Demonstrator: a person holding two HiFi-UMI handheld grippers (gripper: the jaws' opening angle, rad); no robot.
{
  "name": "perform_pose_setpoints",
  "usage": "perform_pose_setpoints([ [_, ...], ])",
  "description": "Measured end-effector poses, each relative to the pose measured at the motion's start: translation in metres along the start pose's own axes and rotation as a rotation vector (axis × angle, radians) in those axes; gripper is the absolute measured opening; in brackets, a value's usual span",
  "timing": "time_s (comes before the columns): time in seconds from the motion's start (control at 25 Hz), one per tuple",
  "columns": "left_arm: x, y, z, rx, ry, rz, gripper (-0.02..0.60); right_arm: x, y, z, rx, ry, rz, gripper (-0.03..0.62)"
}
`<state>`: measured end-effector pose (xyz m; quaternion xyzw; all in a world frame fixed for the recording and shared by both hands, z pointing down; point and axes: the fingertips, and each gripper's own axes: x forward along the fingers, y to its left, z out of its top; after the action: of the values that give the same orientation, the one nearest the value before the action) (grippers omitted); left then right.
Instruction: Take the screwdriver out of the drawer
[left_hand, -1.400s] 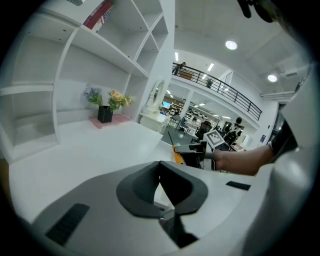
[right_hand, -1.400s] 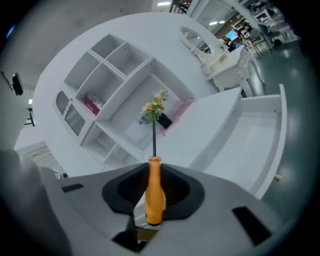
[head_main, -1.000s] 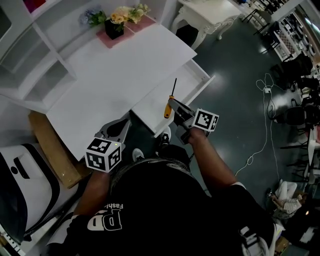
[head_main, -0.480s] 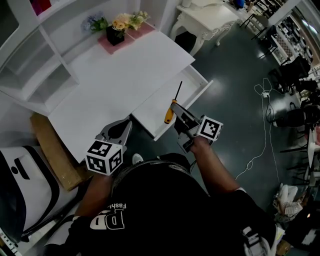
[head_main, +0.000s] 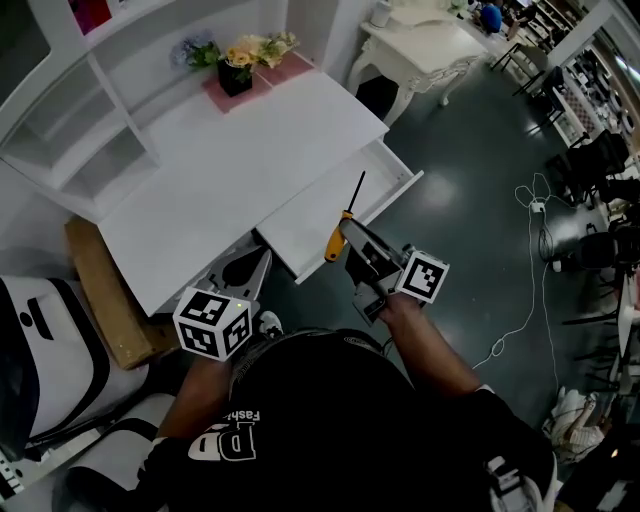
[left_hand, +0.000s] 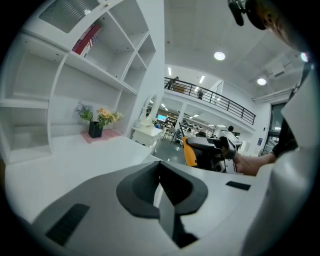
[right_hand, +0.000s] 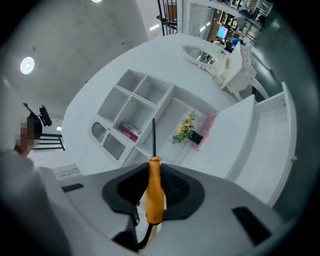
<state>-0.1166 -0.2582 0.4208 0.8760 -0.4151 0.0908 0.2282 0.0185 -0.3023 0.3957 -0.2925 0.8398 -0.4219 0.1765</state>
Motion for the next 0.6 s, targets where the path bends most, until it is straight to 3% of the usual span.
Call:
perform_pose_setpoints([
  [0.6,-0.014,-0.101,-0.028,0.002,-0.033,0.056,0.014,-0.095,0.042,-0.002,-0.008,0.02,0.104,0.081],
])
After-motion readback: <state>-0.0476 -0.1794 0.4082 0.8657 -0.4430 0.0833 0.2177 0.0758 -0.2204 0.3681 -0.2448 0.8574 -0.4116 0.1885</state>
